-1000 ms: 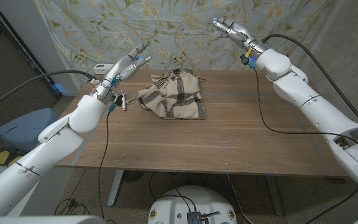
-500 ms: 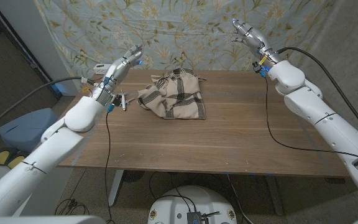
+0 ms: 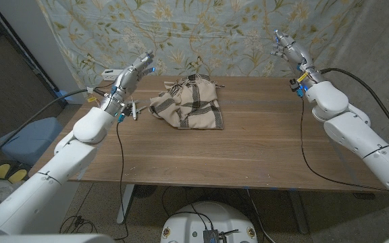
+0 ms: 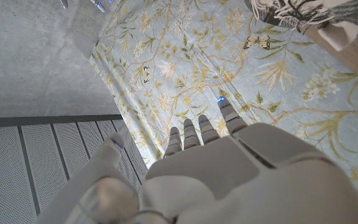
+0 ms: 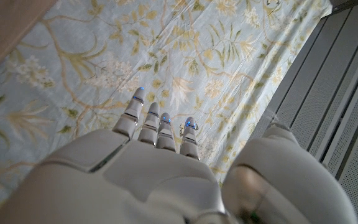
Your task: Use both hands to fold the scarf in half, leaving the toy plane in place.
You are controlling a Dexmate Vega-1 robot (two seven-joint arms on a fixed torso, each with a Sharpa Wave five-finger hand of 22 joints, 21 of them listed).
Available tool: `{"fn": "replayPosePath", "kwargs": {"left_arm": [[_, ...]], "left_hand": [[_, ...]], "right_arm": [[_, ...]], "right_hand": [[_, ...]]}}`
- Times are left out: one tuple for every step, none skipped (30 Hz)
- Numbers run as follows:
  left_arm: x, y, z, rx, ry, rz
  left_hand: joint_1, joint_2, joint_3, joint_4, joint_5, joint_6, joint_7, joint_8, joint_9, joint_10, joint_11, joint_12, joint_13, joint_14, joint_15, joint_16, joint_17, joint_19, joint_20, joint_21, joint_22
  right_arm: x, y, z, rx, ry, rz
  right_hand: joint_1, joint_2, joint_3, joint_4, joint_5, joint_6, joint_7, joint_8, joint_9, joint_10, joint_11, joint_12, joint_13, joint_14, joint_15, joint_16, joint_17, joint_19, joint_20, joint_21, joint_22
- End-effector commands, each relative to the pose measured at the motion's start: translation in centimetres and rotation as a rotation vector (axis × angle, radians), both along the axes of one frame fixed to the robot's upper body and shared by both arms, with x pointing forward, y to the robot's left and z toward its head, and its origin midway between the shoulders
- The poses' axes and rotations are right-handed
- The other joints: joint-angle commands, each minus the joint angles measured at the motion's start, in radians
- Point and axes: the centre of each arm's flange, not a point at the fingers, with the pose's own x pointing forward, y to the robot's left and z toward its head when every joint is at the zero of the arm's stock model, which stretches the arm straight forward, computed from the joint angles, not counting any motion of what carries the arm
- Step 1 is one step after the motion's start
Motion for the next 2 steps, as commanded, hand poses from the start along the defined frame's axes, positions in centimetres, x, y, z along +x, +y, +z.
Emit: {"fn": "replayPosePath", "kwargs": {"left_arm": [[2.34,2.55,-2.47,-0.04,0.063,-0.018],[2.23,3.0,-2.63,-0.058,0.07,-0.009]], "left_hand": [[-0.001,0.008,-0.001,0.005,0.008,-0.006,0.009,0.006,0.003,-0.005,-0.007,0.008,0.003,-0.015,0.0,0.001,0.0,-0.001,-0.001,-0.001,0.003],[-0.001,0.01,-0.001,0.006,0.009,-0.01,0.011,0.004,0.003,-0.011,-0.004,0.006,0.003,-0.02,0.002,-0.001,-0.001,-0.004,-0.001,-0.003,0.003]], "right_arm": [[-4.15,-0.36,-5.15,0.134,0.002,-0.106],[-5.0,0.2,-4.72,0.126,-0.026,-0.111]], "right_hand": [[0.0,0.013,-0.003,-0.001,0.007,0.009,-0.002,0.007,-0.001,0.003,-0.003,0.006,0.0,0.005,-0.012,0.005,-0.003,0.004,-0.006,-0.002,0.001],[0.002,0.016,-0.001,-0.003,0.007,0.008,-0.003,0.006,-0.001,0.004,-0.004,0.006,0.0,0.006,-0.016,0.006,-0.005,0.006,-0.006,-0.002,0.001]]}}
